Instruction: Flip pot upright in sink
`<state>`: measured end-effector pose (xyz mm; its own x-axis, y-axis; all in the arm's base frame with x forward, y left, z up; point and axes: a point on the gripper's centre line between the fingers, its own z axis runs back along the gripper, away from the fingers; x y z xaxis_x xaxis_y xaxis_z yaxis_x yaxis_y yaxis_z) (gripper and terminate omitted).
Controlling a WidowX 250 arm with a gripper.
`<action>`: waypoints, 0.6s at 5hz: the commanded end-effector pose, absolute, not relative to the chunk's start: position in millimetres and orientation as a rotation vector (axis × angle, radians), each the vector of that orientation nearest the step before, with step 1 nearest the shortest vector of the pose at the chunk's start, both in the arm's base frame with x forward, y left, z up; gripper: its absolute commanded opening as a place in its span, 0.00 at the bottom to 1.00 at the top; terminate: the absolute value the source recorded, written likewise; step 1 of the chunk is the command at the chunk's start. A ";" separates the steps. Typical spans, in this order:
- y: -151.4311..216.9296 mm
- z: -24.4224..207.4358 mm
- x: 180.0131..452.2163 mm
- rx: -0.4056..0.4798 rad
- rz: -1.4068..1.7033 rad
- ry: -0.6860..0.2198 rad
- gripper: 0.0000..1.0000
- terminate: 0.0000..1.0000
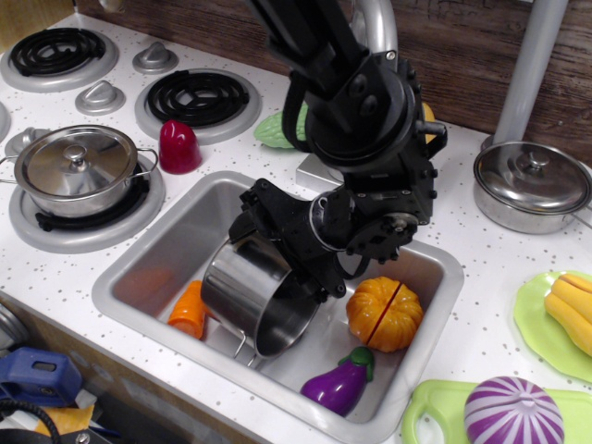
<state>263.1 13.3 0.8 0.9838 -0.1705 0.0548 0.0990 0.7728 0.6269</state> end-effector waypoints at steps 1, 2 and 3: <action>17.6 2.1 267.3 0.645 -0.113 -0.160 0.00 0.00; 18.3 5.8 266.9 0.397 -0.066 -0.142 0.00 0.00; 18.7 9.6 267.6 0.304 -0.047 -0.117 0.00 0.00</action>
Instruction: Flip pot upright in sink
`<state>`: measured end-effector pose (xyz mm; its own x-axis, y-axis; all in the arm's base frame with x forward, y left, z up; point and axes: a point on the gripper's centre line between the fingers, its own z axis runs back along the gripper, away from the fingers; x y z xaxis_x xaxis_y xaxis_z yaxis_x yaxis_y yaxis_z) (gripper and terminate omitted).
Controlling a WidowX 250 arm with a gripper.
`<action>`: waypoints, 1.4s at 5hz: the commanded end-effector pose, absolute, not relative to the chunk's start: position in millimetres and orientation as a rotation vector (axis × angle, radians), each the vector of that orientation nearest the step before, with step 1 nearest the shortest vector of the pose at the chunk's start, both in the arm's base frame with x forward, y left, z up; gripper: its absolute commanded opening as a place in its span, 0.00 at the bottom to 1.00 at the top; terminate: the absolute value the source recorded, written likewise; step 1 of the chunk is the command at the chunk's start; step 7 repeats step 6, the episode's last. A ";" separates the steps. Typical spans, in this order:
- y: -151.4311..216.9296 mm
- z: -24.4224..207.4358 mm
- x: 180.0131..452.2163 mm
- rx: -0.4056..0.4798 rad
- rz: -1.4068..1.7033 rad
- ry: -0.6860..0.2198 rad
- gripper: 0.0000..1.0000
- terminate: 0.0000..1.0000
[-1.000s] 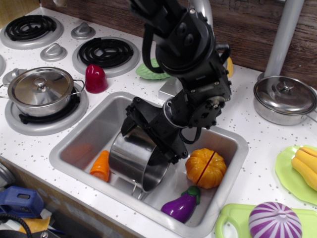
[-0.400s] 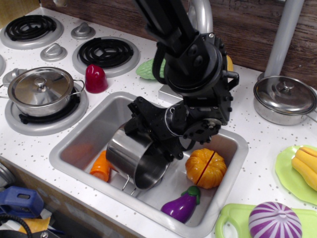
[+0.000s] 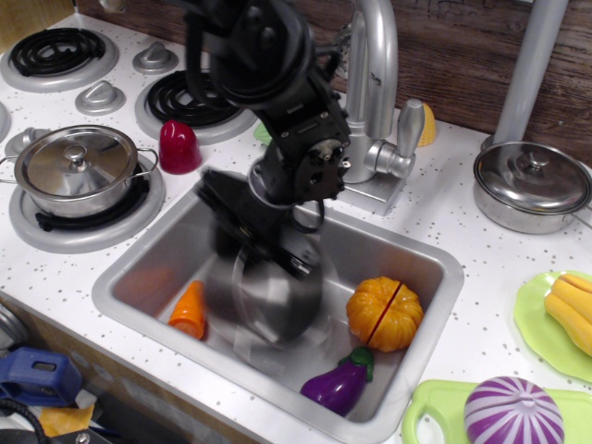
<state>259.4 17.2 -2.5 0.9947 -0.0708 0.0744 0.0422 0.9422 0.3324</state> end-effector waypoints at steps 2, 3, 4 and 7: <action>21.0 11.2 269.0 0.314 -0.079 -0.098 0.00 0.00; 21.1 9.2 267.6 0.341 -0.114 -0.119 1.00 0.00; 21.1 9.2 267.6 0.341 -0.114 -0.119 1.00 0.00; 21.1 9.2 267.6 0.341 -0.114 -0.119 1.00 1.00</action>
